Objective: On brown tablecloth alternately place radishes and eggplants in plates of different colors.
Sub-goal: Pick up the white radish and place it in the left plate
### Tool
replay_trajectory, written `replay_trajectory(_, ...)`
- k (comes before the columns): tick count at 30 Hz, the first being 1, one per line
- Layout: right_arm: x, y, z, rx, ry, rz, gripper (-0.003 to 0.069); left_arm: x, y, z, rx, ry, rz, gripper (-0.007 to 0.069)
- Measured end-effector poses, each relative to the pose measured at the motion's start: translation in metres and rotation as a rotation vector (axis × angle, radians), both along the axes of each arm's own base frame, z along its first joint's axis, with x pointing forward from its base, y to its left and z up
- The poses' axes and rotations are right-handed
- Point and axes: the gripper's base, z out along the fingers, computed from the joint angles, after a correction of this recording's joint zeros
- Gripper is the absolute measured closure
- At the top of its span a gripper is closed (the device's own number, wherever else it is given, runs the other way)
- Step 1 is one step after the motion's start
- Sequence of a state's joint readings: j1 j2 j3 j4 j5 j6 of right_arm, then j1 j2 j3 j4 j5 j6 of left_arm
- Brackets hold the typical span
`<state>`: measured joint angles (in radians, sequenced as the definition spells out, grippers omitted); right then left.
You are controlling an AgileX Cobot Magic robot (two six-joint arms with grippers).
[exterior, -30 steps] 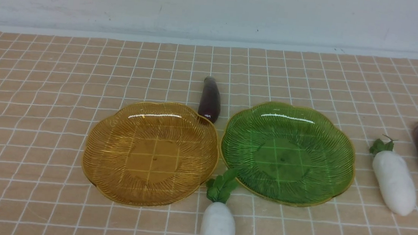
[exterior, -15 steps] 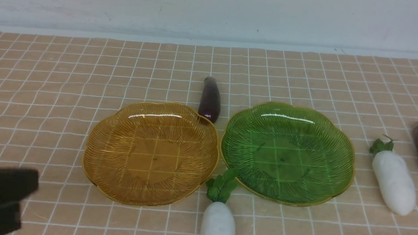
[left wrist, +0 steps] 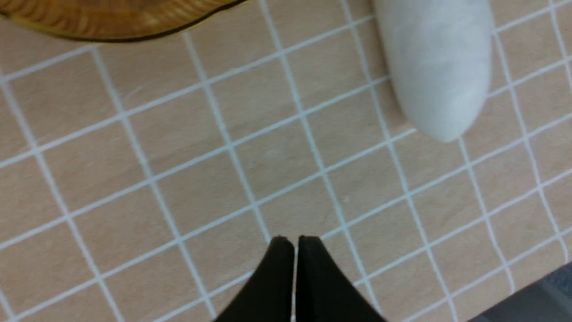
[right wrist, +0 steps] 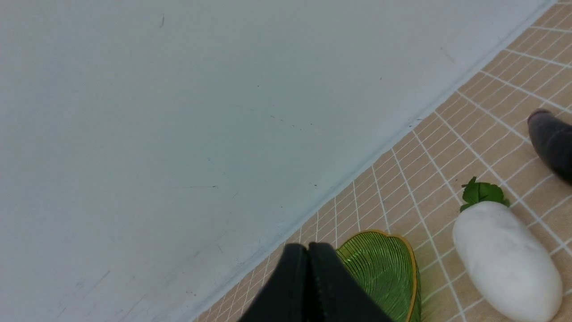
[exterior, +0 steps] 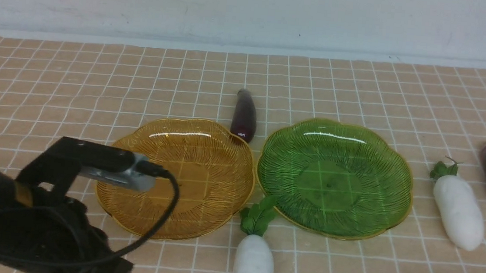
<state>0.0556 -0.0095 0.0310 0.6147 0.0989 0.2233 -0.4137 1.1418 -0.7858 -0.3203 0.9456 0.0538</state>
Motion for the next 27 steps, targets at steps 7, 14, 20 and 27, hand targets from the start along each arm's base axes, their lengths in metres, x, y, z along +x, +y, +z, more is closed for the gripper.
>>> replay_trajectory(7, -0.003, 0.007, 0.008, -0.015, 0.053, 0.083, 0.0674, 0.012, -0.062, 0.004, 0.125, 0.005, -0.095, 0.0628)
replay_trajectory(14, -0.017, 0.020, 0.077, -0.257, 0.178, 0.252, 0.0674, 0.040, -0.123, -0.007, 0.192, 0.005, -0.124, 0.0612)
replay_trajectory(20, -0.006, 0.024, 0.115, -0.483, 0.454, 0.381, 0.0674, 0.058, -0.153, -0.034, 0.231, 0.040, -0.136, 0.0413)
replay_trajectory(27, -0.005, 0.025, 0.115, -0.521, 0.481, 0.412, 0.0674, 0.071, -0.166, -0.073, 0.243, 0.090, -0.032, 0.0043)
